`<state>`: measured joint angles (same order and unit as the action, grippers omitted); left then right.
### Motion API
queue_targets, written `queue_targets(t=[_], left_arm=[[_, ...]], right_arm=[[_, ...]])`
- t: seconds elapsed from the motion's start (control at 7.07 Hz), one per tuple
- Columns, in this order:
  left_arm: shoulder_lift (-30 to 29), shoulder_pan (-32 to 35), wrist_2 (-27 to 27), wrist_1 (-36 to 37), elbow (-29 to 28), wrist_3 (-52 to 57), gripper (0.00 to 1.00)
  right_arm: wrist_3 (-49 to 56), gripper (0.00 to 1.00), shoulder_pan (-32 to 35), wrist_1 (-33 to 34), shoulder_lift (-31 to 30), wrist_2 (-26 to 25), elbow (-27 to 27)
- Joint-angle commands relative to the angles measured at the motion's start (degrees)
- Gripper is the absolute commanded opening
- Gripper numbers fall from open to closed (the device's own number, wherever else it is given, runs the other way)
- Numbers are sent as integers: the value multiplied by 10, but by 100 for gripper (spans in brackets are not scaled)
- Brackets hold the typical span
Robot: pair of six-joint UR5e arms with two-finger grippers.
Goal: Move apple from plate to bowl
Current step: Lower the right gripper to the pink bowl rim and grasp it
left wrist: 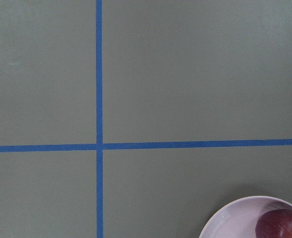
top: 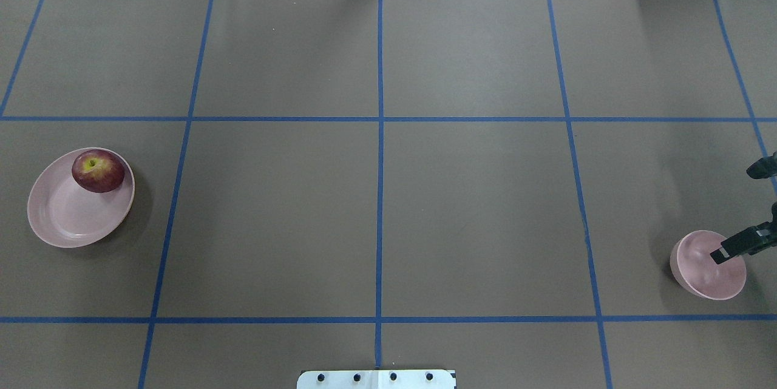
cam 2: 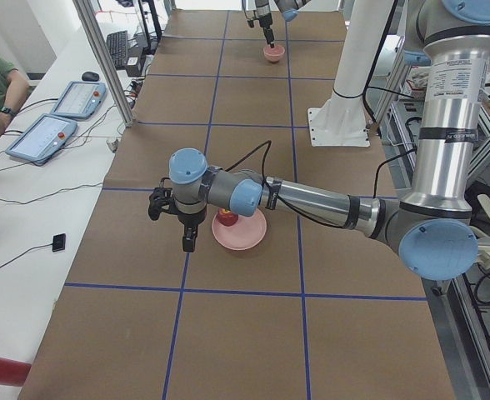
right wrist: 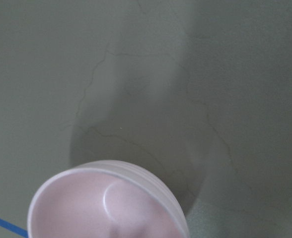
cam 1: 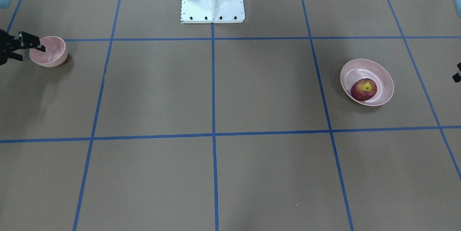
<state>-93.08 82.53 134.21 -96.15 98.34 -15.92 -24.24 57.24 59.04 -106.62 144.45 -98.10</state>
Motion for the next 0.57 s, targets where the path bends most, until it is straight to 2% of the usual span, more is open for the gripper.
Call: queue_targets(t=[0.0, 0.42], left_arm=[[-1, 0, 0, 0, 0, 0, 99], [-2, 0, 0, 0, 1, 0, 99]], right_arm=[[2, 0, -4, -1, 4, -1, 6], [-24, 0, -4, -4, 9, 3, -2]])
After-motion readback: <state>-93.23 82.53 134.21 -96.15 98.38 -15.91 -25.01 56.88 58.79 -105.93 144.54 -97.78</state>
